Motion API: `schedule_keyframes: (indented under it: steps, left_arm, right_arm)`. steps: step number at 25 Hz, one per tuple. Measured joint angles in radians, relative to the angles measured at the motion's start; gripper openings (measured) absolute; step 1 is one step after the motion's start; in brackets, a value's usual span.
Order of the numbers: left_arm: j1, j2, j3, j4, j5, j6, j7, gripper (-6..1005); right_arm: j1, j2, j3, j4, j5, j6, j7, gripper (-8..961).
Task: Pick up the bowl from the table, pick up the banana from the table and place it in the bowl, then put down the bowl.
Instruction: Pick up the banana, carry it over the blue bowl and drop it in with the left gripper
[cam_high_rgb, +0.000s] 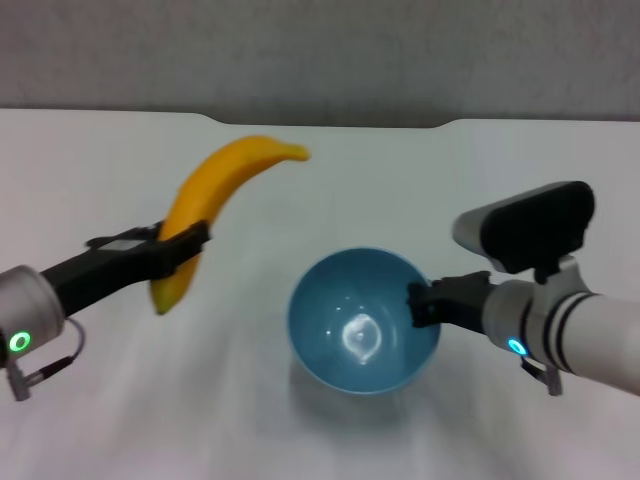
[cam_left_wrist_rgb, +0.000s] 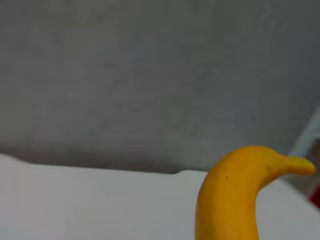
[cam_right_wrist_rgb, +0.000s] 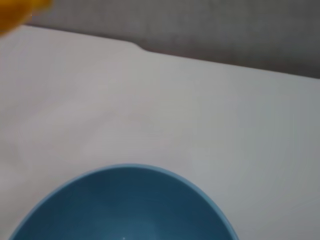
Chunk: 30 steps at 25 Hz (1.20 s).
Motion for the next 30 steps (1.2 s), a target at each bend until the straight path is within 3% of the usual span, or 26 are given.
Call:
schedule_keyframes:
  steps: [9, 15, 24, 30]
  left_arm:
    - [-0.08, -0.004, 0.031, 0.064, -0.15, -0.168, 0.03, 516]
    - [-0.12, -0.004, 0.071, 0.141, -0.214, -0.195, 0.068, 517]
    - [-0.17, -0.006, 0.064, 0.253, -0.22, -0.199, 0.095, 519]
    - [-0.174, -0.006, 0.069, 0.267, -0.245, -0.198, 0.14, 520]
  right_arm:
    - [0.068, 0.0, -0.033, -0.004, 0.046, 0.013, 0.001, 35]
    - [0.081, -0.001, -0.039, 0.034, 0.047, 0.015, -0.004, 35]
    - [0.083, -0.002, -0.055, 0.083, 0.039, 0.015, -0.008, 35]
    - [0.075, -0.003, -0.05, 0.083, 0.038, 0.013, -0.008, 35]
